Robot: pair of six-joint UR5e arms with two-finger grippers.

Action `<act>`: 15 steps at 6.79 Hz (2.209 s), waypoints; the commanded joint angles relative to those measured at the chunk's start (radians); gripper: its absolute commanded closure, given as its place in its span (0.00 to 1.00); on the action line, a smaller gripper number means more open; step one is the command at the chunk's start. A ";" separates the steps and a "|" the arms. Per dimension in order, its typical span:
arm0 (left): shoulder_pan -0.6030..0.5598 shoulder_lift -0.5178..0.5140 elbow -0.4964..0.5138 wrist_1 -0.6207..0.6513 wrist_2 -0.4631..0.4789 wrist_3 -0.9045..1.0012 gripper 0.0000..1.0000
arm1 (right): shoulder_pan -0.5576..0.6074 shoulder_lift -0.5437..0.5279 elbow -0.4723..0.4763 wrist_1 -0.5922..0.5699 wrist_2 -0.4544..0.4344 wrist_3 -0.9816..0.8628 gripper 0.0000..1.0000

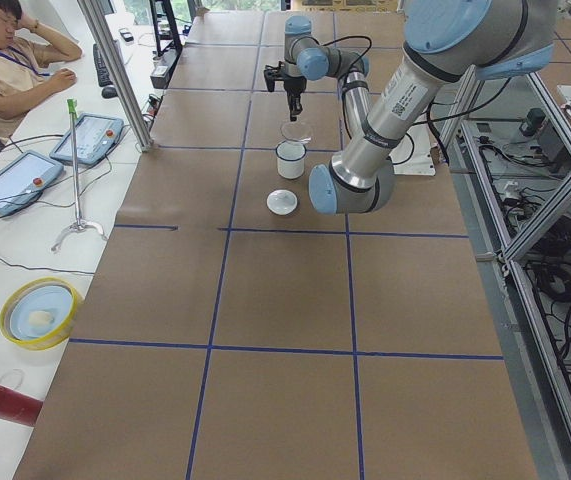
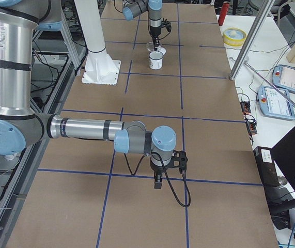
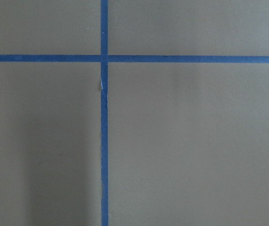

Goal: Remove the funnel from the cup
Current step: 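Close the left gripper on the funnel stem and lift it out, then carry the funnel farther from the robot and set it on the table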

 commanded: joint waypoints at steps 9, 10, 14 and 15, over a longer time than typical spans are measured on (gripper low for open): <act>-0.274 0.251 0.476 -1.155 0.383 -0.732 1.00 | 0.000 0.000 0.000 0.000 0.000 0.000 0.00; -0.271 0.251 0.615 -1.313 0.439 -0.734 1.00 | 0.000 0.000 0.000 0.000 0.000 0.000 0.00; -0.257 0.245 0.692 -1.353 0.449 -0.734 1.00 | 0.000 0.000 0.000 0.000 0.000 0.000 0.00; -0.257 0.241 0.693 -1.353 0.453 -0.734 1.00 | 0.000 0.000 0.000 0.000 0.000 0.000 0.00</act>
